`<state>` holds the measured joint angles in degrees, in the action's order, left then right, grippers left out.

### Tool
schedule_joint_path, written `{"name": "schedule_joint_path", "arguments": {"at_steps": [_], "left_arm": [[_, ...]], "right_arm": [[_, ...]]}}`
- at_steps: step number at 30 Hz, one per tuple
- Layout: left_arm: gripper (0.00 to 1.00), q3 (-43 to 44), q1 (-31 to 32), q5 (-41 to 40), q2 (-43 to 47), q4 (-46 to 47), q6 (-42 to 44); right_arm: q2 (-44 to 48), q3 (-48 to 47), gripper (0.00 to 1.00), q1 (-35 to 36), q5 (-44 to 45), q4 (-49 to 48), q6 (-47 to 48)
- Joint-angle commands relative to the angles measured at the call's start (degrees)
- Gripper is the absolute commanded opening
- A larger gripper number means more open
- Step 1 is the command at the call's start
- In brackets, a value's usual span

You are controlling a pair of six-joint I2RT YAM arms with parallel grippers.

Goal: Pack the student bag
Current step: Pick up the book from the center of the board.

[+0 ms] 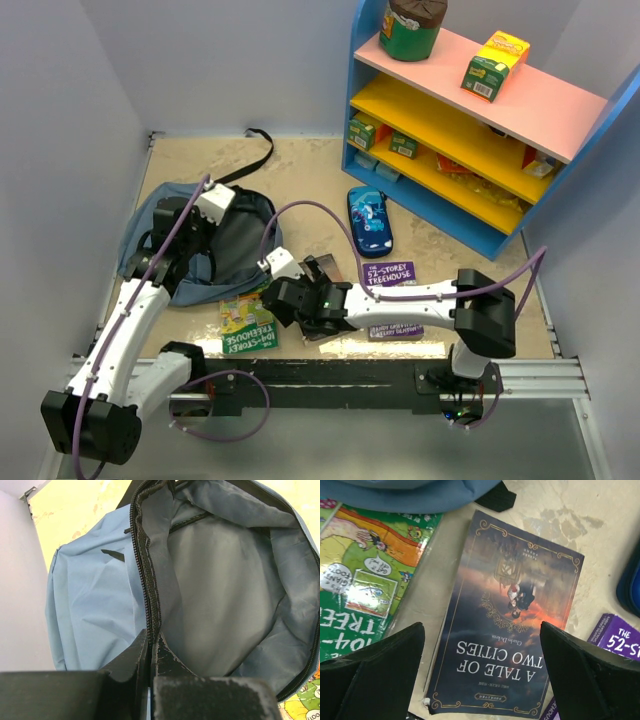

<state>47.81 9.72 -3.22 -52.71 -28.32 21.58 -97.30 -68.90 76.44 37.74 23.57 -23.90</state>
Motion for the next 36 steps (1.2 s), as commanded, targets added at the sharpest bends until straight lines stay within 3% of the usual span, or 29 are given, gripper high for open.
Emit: {"name": "schedule_joint_path", "arguments": {"at_steps": [1,11,16,19,20,23,25,26,28,33,36], "left_arm": [[0.00,2.0,-0.6,0.4,0.7,2.7,-0.3],[0.00,1.8,-0.5,0.8,1.2,2.6,-0.1],[0.00,1.8,-0.5,0.9,1.3,2.4,0.3],[0.00,1.8,-0.5,0.9,1.3,2.3,0.3],[0.00,1.8,-0.5,0.9,1.3,2.3,0.3],[0.00,1.9,-0.6,0.9,1.5,2.0,0.7],[0.00,1.8,-0.5,0.8,1.6,1.9,1.0],[0.00,1.8,-0.5,0.6,1.6,1.9,1.2],[0.00,1.8,-0.5,0.6,1.6,1.9,1.4],[0.00,2.3,-0.5,0.9,1.2,2.0,1.2],[0.00,2.4,-0.4,1.0,1.1,2.0,1.1]], "right_arm": [[1.1,0.4,0.99,-0.4,0.8,-3.4,-6.1],[-11.2,-1.2,0.98,-0.2,4.6,-2.3,-5.9],[-14.9,-2.1,0.89,-0.3,9.5,1.1,-7.0],[-14.5,-0.4,0.77,-0.4,7.3,-1.1,-6.7],[-14.2,1.0,0.63,-1.0,5.6,-1.9,-6.6],[-13.1,5.0,0.40,-3.3,-1.1,-4.8,-7.6],[-11.9,7.4,0.30,-4.0,-3.4,-6.9,-8.2],[-11.5,9.1,0.16,-4.2,-4.9,-7.5,-9.0],[-10.7,10.4,0.02,-4.2,-5.6,-8.0,-9.5],[-6.7,11.7,0.00,-4.2,-3.7,-7.8,-10.2],[0.9,11.0,0.00,-4.0,0.7,-6.8,-8.4]]}}
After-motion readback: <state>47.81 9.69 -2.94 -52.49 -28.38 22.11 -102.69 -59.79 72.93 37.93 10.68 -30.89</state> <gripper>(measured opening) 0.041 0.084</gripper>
